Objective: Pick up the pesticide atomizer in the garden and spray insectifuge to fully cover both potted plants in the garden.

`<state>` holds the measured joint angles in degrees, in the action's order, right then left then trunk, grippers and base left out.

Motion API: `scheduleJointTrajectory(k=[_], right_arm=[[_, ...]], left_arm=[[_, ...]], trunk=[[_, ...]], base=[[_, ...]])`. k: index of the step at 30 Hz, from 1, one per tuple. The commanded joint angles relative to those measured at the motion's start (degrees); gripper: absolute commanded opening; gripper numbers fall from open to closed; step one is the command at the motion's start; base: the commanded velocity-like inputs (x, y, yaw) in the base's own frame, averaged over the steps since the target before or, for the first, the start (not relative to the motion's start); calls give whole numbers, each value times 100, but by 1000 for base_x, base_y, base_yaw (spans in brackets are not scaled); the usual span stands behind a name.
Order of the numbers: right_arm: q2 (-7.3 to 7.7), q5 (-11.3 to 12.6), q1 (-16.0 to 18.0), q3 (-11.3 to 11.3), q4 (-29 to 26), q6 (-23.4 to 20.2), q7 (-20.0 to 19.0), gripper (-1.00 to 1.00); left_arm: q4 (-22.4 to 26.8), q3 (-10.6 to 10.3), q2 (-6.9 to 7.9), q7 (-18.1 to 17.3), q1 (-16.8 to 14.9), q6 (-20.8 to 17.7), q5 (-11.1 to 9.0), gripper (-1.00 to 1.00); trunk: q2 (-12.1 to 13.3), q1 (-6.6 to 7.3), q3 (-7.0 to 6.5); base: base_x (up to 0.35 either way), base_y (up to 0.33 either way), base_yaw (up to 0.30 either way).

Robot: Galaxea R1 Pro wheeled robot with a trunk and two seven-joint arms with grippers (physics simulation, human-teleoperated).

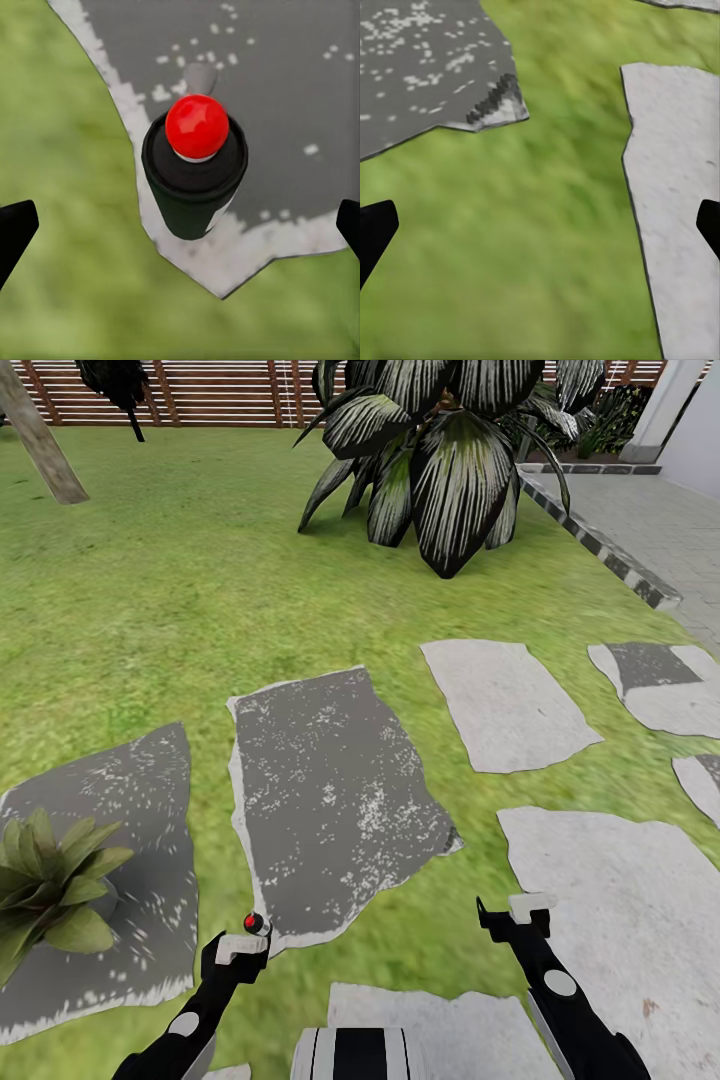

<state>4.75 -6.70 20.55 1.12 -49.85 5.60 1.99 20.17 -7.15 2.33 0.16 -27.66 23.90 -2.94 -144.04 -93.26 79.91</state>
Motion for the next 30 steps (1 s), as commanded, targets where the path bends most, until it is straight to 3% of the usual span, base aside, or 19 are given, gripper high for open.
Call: scheduleJointTrajectory(k=[1,22,30], right_arm=[[-1,-60,2,2,2,11,21,100],[-1,-60,2,2,8,11,21,100],[-1,-60,2,2,10,11,21,100]], left_arm=[[-4,-33,5,2,-3,18,-31,100],[-4,-40,5,1,6,18,-23,100],[-4,-33,5,2,0,86,-23,100]], trunk=[[-1,1,3],[-1,1,3],[-8,-12,165]], base=[[2,-1,0],[39,-15,0],[0,0,0]])
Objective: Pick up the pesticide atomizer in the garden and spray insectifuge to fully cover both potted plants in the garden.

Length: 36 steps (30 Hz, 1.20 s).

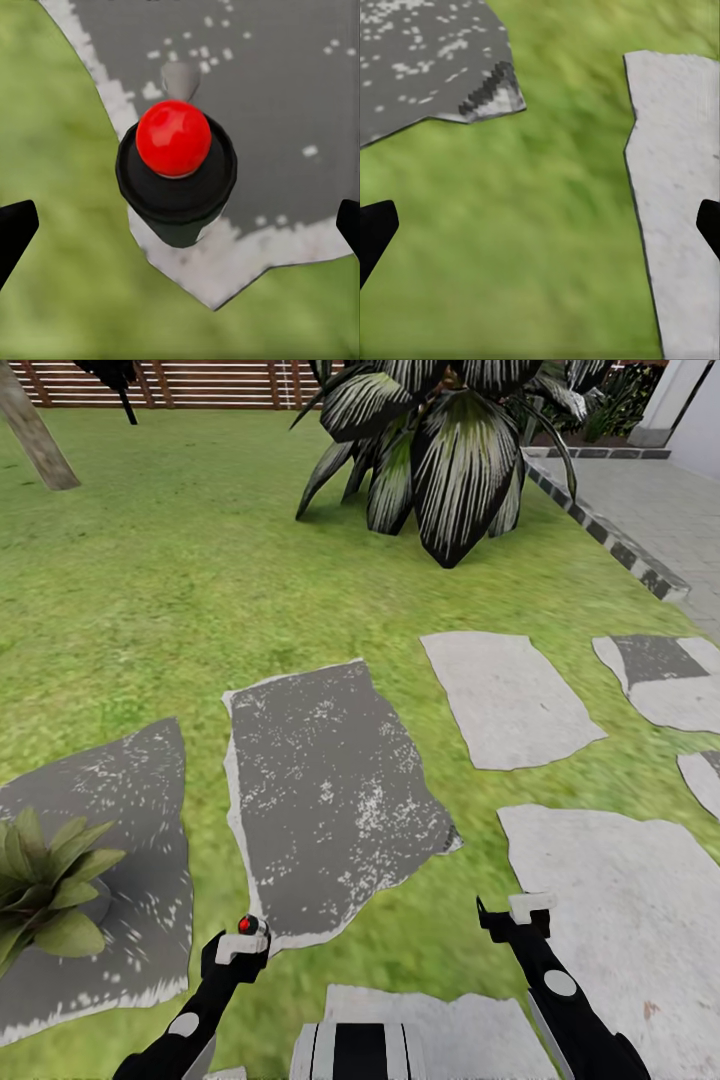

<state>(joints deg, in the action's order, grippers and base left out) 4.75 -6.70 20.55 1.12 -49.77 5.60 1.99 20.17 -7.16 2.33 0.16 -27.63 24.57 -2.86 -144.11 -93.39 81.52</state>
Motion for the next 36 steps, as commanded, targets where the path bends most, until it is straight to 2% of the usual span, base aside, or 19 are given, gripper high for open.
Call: scheduleJointTrajectory(k=[1,12,16,36], right_arm=[[-1,-60,2,2,3,11,21,100],[-1,-60,2,2,2,11,21,100],[-1,-60,2,1,5,11,21,100],[-1,-60,2,-8,9,11,21,100]], left_arm=[[-4,-32,5,2,-3,23,-31,100],[-4,-33,5,2,-6,39,-39,100],[-4,-33,3,2,-6,39,-39,100],[-4,-40,4,2,-6,39,-39,100]], trunk=[[-1,1,9],[-1,1,19],[-6,-9,108],[-6,-9,108]], base=[[0,0,0],[0,0,0],[0,0,0],[26,0,0]])
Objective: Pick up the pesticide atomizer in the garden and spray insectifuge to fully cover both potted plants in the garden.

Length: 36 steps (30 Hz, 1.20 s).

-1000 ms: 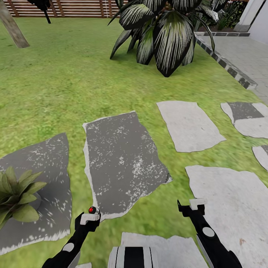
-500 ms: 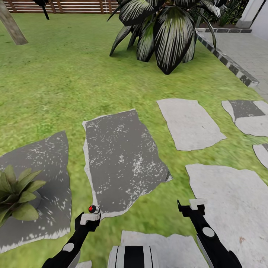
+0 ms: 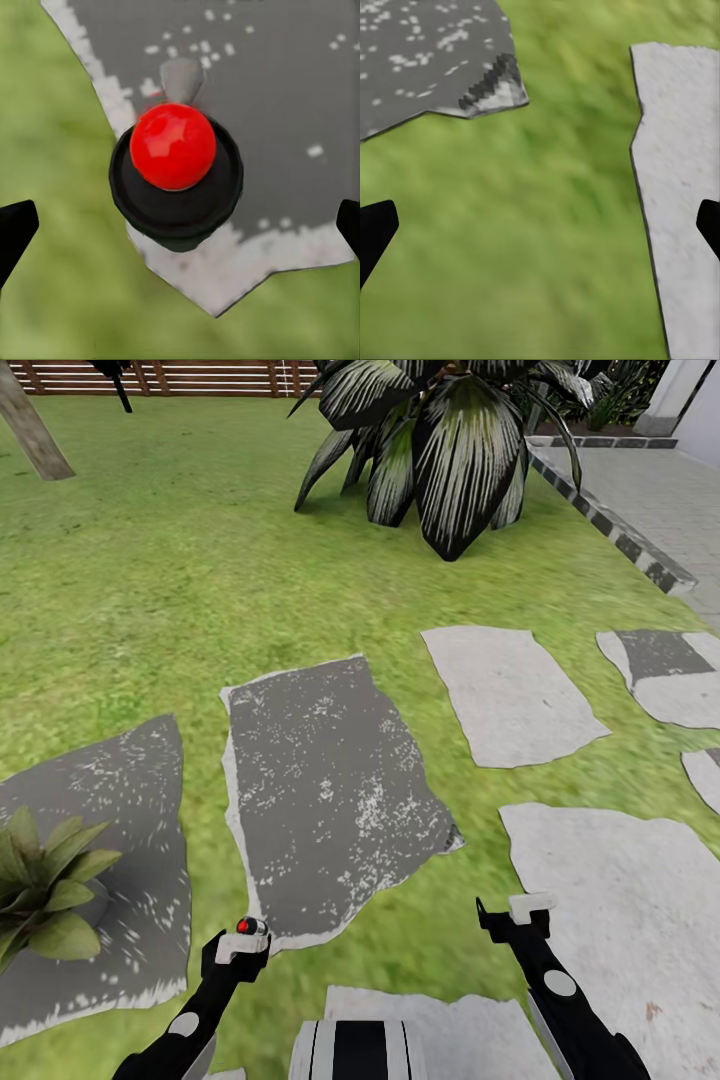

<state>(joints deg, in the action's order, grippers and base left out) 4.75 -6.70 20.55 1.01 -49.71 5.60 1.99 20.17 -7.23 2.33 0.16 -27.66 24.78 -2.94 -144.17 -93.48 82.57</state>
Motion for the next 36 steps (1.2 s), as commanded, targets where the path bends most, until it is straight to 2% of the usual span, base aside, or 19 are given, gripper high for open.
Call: scheduleJointTrajectory(k=[1,36], right_arm=[[-1,-60,2,3,4,11,21,100],[-1,-60,2,4,5,12,21,100]], left_arm=[[-4,-33,5,2,-3,18,-32,100],[-4,-24,5,2,-3,18,-28,100]], trunk=[[-1,0,3],[-1,0,3]], base=[[59,0,0],[11,0,0]])
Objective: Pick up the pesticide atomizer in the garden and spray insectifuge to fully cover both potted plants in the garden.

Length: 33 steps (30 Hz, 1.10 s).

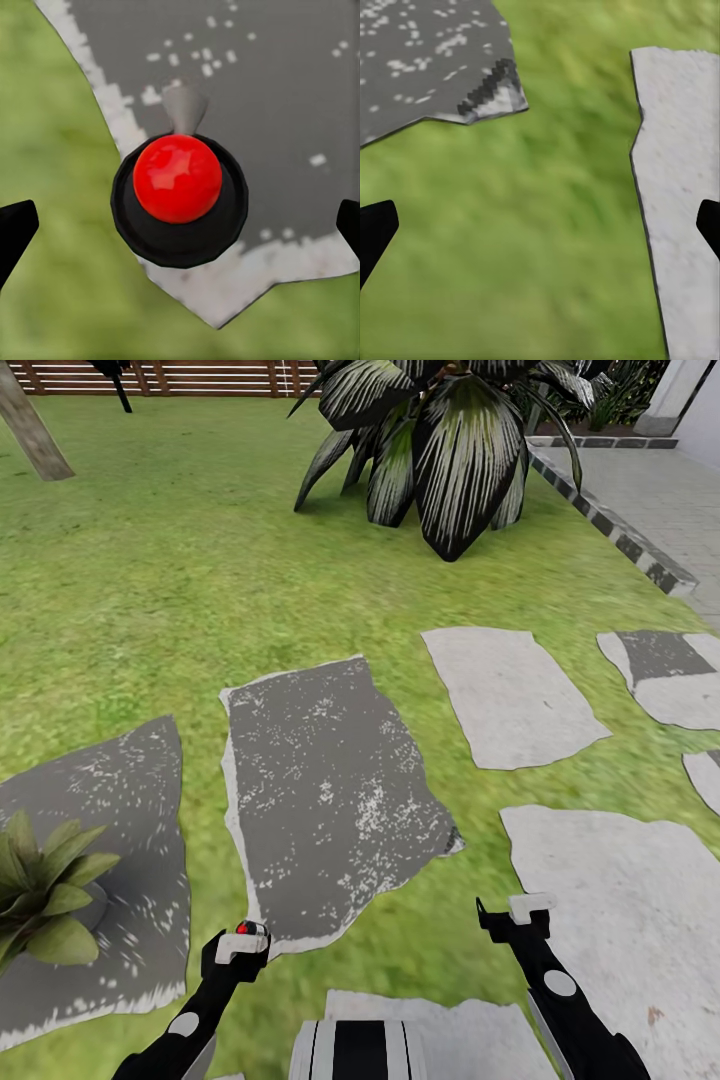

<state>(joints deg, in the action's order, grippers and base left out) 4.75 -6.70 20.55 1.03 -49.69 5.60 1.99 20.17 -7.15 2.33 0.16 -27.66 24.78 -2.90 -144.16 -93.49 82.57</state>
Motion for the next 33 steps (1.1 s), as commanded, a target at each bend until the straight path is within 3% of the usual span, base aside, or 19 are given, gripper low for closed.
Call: scheduleJointTrajectory(k=[1,12,13,33], right_arm=[[-1,-60,2,2,3,11,21,100],[-1,-60,2,2,3,11,21,100],[-1,-60,2,2,3,11,21,100],[-1,-60,1,2,3,11,21,100]], left_arm=[[-4,-32,5,2,-3,18,-31,100],[-4,-32,5,2,-3,18,-31,100],[-1,-32,5,2,-3,18,-29,-100],[11,-57,-2,-1,-3,18,28,-100]], trunk=[[-1,1,3],[-1,1,3],[-1,1,3],[-1,1,3]], base=[[6,0,0],[1,0,0],[0,0,0],[0,0,0]])
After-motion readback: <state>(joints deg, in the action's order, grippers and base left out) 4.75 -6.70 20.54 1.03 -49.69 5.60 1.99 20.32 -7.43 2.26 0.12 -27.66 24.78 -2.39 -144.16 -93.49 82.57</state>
